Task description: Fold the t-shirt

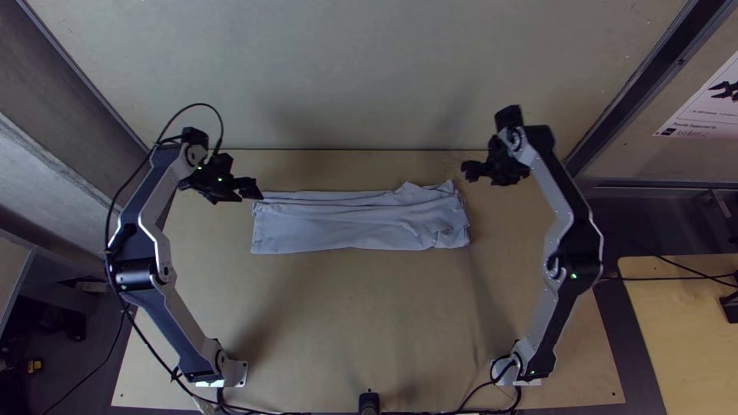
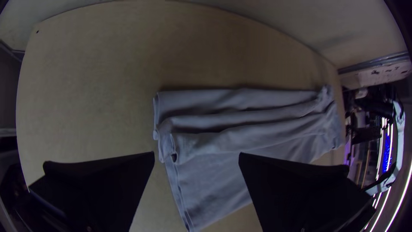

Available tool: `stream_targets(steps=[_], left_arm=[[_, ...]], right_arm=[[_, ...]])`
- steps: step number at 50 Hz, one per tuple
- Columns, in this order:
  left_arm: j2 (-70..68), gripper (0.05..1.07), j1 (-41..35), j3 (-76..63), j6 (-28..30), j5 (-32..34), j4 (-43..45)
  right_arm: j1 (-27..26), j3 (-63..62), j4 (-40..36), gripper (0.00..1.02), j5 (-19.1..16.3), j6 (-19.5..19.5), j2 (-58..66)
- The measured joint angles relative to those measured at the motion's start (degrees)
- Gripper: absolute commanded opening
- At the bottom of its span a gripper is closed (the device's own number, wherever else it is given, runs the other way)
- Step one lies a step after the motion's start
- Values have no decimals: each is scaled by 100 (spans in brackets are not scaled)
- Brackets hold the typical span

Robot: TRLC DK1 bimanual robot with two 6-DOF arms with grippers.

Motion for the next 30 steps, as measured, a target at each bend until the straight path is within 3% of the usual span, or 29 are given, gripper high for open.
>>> stream_targets(steps=[9, 12, 30], left_arm=[[-153, 103, 404, -393, -33, 588, 2], [-153, 103, 566, -544, -31, 778, -2], [101, 103, 1266, -756, 245, 1716, 149]], right_arm=[[-151, 0, -17, 92, 2, -15, -741], [-188, 0, -17, 99, 0, -15, -890], [-269, 0, -20, 99, 0, -13, -1556]])
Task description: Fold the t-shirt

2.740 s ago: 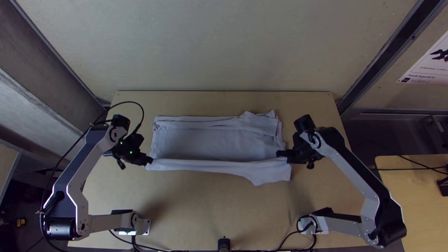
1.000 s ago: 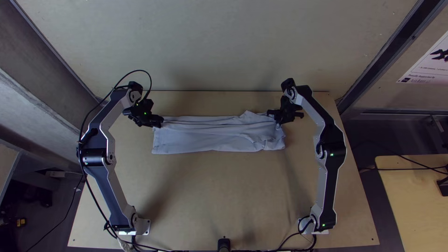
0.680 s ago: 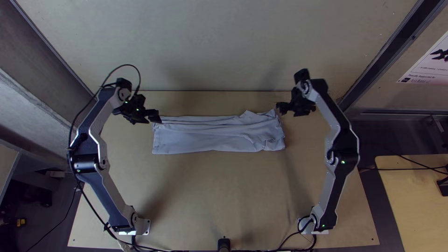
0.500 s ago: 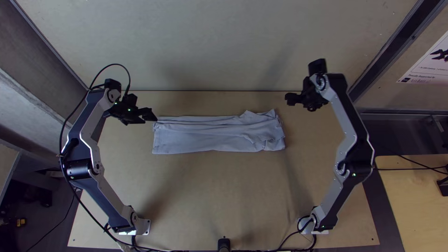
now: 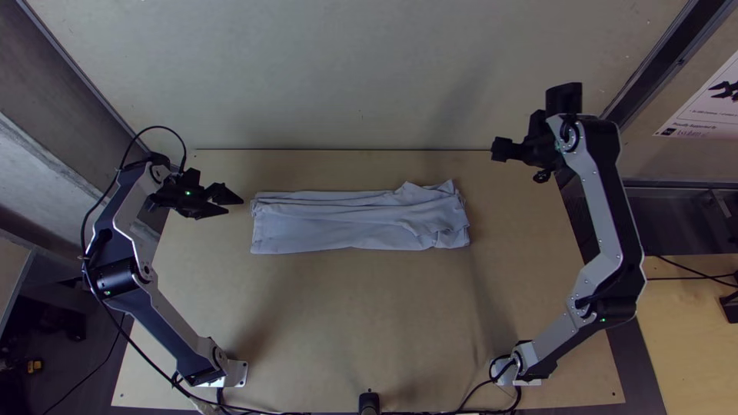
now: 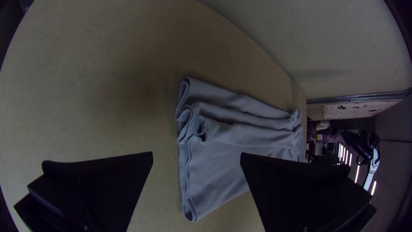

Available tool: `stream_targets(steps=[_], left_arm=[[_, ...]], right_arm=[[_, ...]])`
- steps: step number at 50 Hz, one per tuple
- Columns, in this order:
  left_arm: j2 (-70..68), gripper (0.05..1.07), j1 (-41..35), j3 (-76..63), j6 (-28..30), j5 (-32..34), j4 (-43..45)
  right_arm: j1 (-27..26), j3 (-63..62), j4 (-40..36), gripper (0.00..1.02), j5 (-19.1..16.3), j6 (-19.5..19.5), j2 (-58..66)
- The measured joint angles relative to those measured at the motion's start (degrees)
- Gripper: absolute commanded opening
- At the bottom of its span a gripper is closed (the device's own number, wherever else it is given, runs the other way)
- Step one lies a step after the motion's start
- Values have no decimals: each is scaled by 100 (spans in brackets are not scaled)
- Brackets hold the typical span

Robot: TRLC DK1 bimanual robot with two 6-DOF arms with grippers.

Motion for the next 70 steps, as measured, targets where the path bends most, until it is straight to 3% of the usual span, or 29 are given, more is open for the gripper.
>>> stream_targets(steps=[14, 31, 47, 61, 63, 65, 66, 70], left_arm=[[686, 103, 39, -4, 529, 531, 68], [870, 103, -424, -179, 557, 756, 291], [632, 103, -1827, -529, -669, 726, 1425], [483, 102, -2717, -507, -1860, -249, 2103], [461, 95, -2830, -483, -1987, -485, 2140], [439, 80, -2942, -452, -2111, -761, 2144], [431, 69, -2992, -439, -2153, -881, 2144], [411, 8, -3145, -420, -2273, -1268, 2186]], right_arm=[[-35, -396, 2, 99, 0, -2, -256], [55, -1008, 57, 99, 0, -2, -549], [310, -1438, 223, 99, 0, 22, -793], [319, -2149, 409, 99, -2, 61, -1261], [319, -2288, 474, 99, -2, 72, -1351], [321, -2437, 546, 99, -2, 94, -1447], [326, -2507, 570, 99, 0, 107, -1506], [358, -2785, 669, 99, 0, 179, -1679]])
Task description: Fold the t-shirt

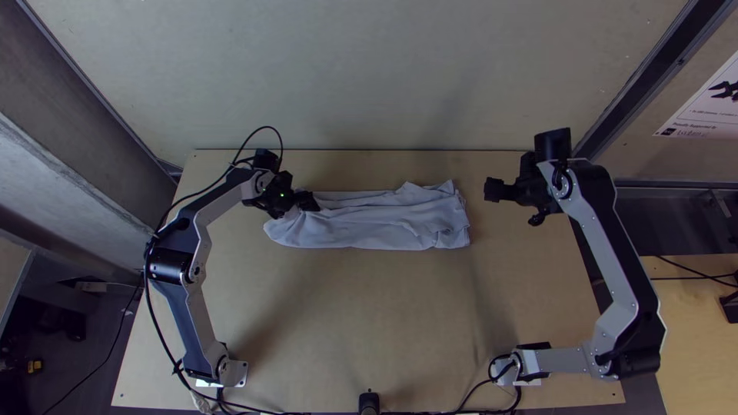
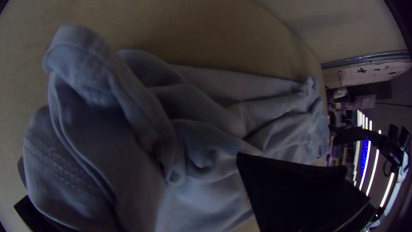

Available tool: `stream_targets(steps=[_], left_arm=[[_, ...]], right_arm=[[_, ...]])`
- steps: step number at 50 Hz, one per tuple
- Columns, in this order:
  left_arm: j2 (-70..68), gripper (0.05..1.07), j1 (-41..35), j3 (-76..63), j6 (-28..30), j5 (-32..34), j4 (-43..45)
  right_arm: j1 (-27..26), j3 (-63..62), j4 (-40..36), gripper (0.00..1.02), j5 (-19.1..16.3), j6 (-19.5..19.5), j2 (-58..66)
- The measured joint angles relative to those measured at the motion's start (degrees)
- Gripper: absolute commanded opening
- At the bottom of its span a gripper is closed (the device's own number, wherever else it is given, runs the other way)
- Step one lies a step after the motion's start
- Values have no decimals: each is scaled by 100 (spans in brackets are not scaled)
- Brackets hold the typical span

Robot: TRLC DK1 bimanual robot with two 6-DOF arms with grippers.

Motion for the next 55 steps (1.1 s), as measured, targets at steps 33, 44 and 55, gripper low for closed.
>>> stream_targets(steps=[33, 44, 55], left_arm=[[-885, 8, 964, 332, 905, -2487, -1635], [-988, 8, 1731, 573, 1998, -3875, -1810], [-1303, 8, 1469, 573, 2435, -4666, -1871]], right_arm=[[514, -1322, 734, 99, -2, 538, -782], [518, -1504, 883, 99, -2, 577, -874], [468, -1762, 905, 99, 0, 577, -1106]])
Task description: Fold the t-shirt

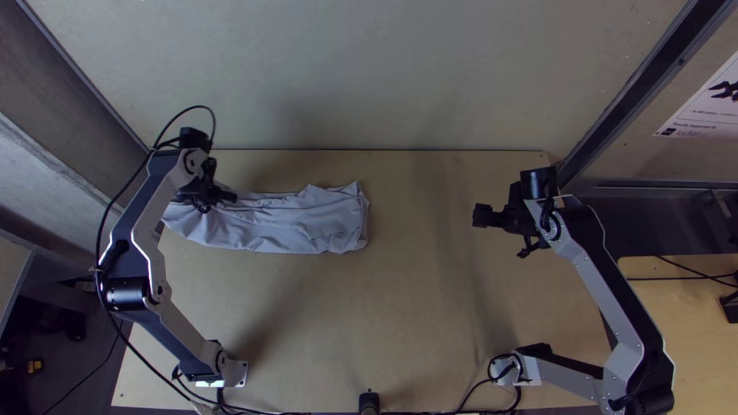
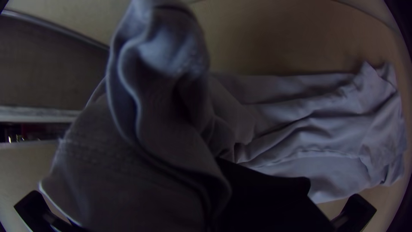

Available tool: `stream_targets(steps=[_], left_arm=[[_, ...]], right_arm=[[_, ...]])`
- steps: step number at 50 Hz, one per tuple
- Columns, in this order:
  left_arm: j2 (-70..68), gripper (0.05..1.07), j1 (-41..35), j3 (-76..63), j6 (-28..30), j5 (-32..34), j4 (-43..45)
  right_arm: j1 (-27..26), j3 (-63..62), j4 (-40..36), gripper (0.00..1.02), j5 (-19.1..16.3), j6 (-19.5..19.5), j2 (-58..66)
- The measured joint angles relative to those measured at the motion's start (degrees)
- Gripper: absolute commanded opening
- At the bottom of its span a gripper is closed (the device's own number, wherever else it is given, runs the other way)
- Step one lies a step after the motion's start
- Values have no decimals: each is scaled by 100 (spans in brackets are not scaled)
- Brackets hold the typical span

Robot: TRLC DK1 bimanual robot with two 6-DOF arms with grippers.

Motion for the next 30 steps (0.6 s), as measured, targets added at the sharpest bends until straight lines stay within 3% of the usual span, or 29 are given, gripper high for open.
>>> stream_targets(steps=[6, 15, 30], left_arm=[[-264, 8, -719, 22, 17, -389, -190], [-315, 8, -1755, 426, -317, -435, -901], [385, 8, -2739, 1462, -1062, -433, -1534]], right_arm=[[-81, -85, -2, 99, 0, 0, -166], [-229, -195, 9, 99, -4, 0, -485], [-428, -540, 15, 99, -66, -4, -892]])
